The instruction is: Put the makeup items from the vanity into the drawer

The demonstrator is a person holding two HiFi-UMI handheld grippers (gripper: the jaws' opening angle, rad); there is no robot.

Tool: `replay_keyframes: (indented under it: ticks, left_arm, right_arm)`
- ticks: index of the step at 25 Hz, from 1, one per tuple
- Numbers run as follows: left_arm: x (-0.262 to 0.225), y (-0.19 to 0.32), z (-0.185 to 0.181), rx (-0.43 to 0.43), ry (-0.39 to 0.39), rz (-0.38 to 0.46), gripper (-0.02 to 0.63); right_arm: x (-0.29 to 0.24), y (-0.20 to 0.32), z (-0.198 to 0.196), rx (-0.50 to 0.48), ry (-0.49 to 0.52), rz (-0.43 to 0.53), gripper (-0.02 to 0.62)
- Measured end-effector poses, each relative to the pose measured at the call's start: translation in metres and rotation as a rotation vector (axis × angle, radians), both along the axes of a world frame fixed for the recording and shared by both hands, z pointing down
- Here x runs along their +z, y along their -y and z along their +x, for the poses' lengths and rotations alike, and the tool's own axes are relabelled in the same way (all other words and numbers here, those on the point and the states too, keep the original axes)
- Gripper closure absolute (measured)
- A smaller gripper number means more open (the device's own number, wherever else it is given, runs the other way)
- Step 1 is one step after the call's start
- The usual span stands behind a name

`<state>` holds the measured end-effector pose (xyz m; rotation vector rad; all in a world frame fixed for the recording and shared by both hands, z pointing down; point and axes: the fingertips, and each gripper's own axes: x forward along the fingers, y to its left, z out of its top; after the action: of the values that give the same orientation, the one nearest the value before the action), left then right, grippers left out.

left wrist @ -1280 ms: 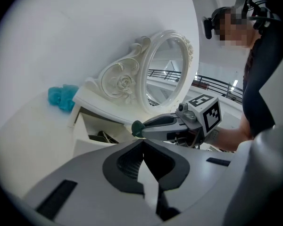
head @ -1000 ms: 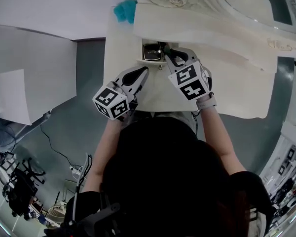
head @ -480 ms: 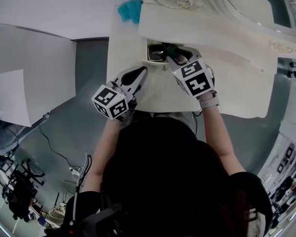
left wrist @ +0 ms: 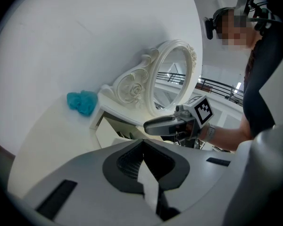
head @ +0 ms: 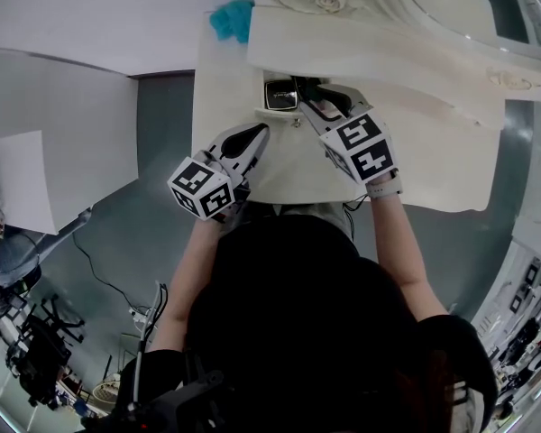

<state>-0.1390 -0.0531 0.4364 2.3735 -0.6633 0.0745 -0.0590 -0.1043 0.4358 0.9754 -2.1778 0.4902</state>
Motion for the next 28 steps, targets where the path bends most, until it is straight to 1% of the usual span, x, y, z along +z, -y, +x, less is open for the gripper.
replay_keyframes:
  ticks: [1, 2, 3, 4, 6, 8, 13, 16, 18, 21, 28]
  left_arm:
    - [0.000, -0.001, 0.001, 0.008, 0.000, 0.001, 0.592]
    - [0.000, -0.001, 0.002, 0.017, 0.001, 0.004, 0.592]
    - [-0.001, -0.001, 0.002, 0.026, 0.001, 0.006, 0.592]
    - [-0.001, -0.002, 0.001, 0.035, 0.001, 0.008, 0.592]
    - [-0.003, -0.002, 0.000, 0.052, 0.002, 0.012, 0.592]
    - [-0.003, -0.004, -0.001, 0.071, 0.001, 0.017, 0.592]
    - [-0.004, -0.010, -0.002, 0.119, -0.006, 0.020, 0.592]
    - [-0.005, -0.018, 0.000, 0.150, -0.004, 0.030, 0.592]
    - [-0.009, -0.022, 0.000, 0.152, 0.000, 0.047, 0.592]
    - [-0.015, -0.032, 0.000, 0.123, 0.000, 0.056, 0.592]
    - [-0.021, -0.058, 0.007, 0.022, 0.008, 0.071, 0.592]
  right_arm:
    - [-0.008, 0.000, -0.003, -0.002, 0.040, 0.035, 0.465]
    - [-0.017, 0.000, -0.004, 0.008, 0.080, 0.074, 0.520]
    - [-0.025, 0.000, -0.005, 0.026, 0.117, 0.109, 0.552]
    - [-0.030, -0.001, -0.004, 0.046, 0.149, 0.135, 0.558]
    - [-0.034, -0.005, -0.002, 0.085, 0.179, 0.160, 0.570]
    - [-0.034, -0.013, 0.000, 0.121, 0.208, 0.161, 0.573]
    - [-0.044, -0.037, -0.004, 0.190, 0.358, 0.151, 0.574]
    - [-0.053, -0.052, -0.009, 0.209, 0.440, 0.158, 0.574]
    - [-0.054, -0.061, -0.012, 0.202, 0.453, 0.158, 0.574]
    - [-0.053, -0.079, -0.016, 0.164, 0.448, 0.137, 0.574]
    - [-0.057, -0.108, -0.011, 0.018, 0.389, 0.147, 0.574]
